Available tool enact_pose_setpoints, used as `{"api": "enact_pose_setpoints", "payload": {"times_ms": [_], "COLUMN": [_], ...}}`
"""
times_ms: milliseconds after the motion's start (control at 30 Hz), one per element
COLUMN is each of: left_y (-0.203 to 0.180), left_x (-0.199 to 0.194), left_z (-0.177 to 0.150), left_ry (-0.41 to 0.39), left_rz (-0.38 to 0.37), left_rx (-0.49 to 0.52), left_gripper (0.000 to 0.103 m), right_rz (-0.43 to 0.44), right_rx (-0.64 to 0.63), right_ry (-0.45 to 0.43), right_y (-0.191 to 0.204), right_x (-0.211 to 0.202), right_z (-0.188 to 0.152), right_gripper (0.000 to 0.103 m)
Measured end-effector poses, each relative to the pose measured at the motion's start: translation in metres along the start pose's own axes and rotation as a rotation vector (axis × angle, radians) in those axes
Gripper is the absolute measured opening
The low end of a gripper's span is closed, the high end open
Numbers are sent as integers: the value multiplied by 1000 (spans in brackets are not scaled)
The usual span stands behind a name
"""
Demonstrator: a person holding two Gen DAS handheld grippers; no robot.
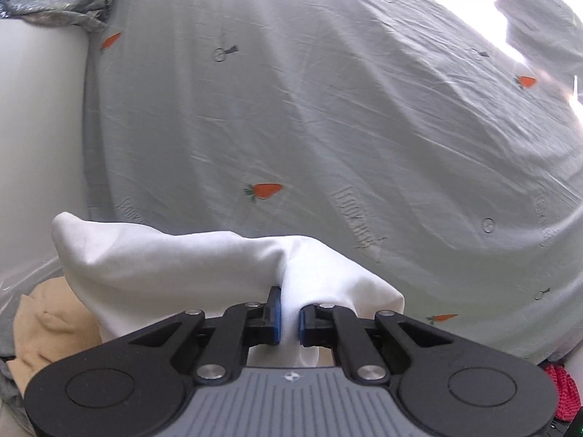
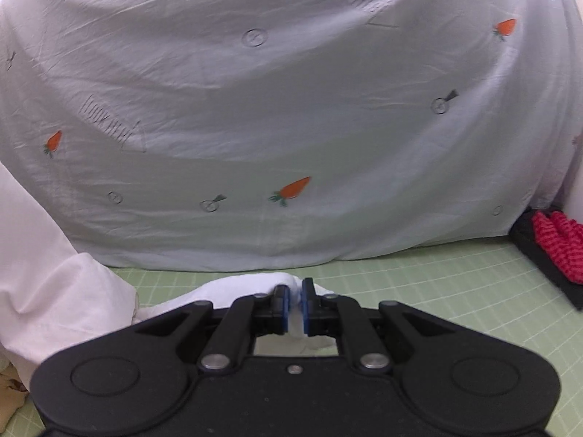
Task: Fold clothes
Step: 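Lift the white trousers with both grippers and lay them on the mat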
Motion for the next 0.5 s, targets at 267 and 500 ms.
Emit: {"api": "enact_pose_setpoints", "payload": {"times_ms": [267,500], "left_y": [-118,-115], "left_x": [47,73], "left_z": [-72,-189], "left_ry": [123,407], "left_rz": [-105,-17], "left_rx": [8,-157], "left_gripper": [10,24], "right_rz": [-175,-252], "right_rx": [24,40], "right_ry": [-28,189], "right_y": [-171,-245], "right_x": [35,80], "right_z": [21,-34], "right_gripper": [7,42]}}
Point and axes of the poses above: each gripper's, at about its wrist camera, not at the fingertips, and x roughly the way its jaws point, y to its left, z to its top, the point moved 8 cm from there along x, roughly the way its jaws point, and after that the axes turned 15 degrees about -z, right-handed, at the moved point
